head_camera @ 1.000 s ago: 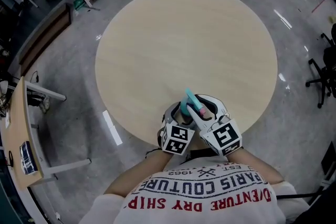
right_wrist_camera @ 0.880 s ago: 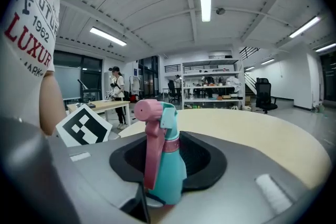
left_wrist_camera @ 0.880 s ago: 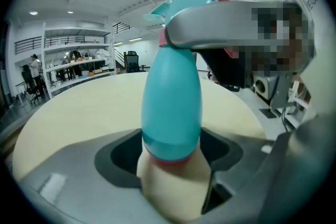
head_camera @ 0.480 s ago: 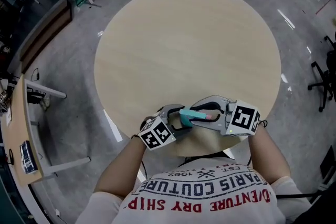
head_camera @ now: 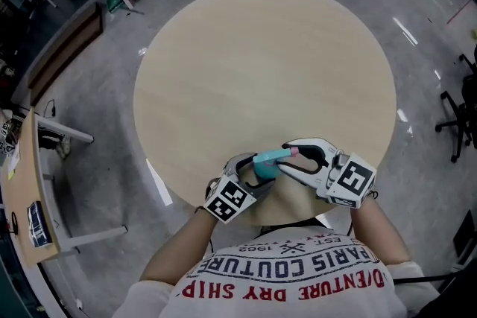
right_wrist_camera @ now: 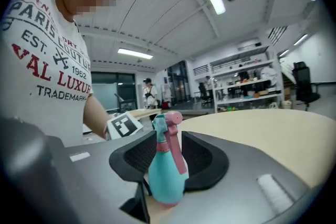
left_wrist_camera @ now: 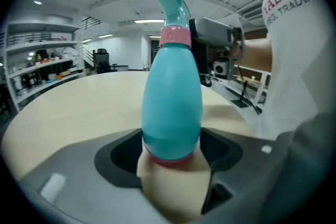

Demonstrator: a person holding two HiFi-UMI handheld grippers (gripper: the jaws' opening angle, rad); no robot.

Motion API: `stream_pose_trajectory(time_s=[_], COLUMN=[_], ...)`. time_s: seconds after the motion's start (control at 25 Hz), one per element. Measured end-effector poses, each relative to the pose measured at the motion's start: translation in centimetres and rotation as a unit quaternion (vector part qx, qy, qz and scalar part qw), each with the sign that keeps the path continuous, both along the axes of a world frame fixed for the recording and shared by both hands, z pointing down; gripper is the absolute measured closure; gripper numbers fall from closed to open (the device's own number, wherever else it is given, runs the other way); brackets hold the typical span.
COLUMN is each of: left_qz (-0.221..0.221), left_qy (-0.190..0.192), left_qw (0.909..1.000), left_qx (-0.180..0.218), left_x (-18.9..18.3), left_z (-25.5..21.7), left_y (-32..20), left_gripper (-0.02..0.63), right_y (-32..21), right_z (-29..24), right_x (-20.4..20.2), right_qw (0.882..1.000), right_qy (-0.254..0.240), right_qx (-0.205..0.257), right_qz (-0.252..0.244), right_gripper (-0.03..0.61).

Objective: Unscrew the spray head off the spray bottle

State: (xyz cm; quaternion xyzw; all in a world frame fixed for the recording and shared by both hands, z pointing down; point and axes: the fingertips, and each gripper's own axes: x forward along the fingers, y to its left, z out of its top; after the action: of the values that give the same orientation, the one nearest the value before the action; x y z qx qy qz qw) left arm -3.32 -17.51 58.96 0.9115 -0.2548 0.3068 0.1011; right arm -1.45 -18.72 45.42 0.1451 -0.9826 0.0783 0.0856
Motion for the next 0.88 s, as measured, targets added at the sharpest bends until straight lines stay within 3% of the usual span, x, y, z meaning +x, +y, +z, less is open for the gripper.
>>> stream_pose_trajectory(time_s=[0.12, 0.32, 0.68, 0.88], left_qz=[-0.088, -0.178, -0.224, -0.189], left_qy=[-0.006, -0.014, -0.020, -0.021], left_qw=[0.9960, 0.9839, 0.9743, 0.9816], left_qx=[0.010, 0.010, 0.015, 0.016], left_x=[-0.2, 0.0, 0.8, 0.8], left_z=[0.2, 0.0, 0.1, 0.2], left_y=[-0.8, -1.6, -1.3, -0.8], left_gripper=[0.274, 0.274, 0.273, 0.275], right_y=[-0.4, 1.0, -0.5, -0.3], right_z=[-0.5, 0.4, 1.9, 1.8], right_x=[2.1, 1.6, -1.0, -1.1], right_qw=[0.996, 0.992, 0.984, 0.990], right_qy=[-0.006, 0.015, 0.039, 0.041], right_qx=[0.011, 0.006, 0.023, 0.031], right_qz=[0.083, 0.125, 0.172, 0.134], right_gripper=[0.434, 0.436, 0.436, 0.448])
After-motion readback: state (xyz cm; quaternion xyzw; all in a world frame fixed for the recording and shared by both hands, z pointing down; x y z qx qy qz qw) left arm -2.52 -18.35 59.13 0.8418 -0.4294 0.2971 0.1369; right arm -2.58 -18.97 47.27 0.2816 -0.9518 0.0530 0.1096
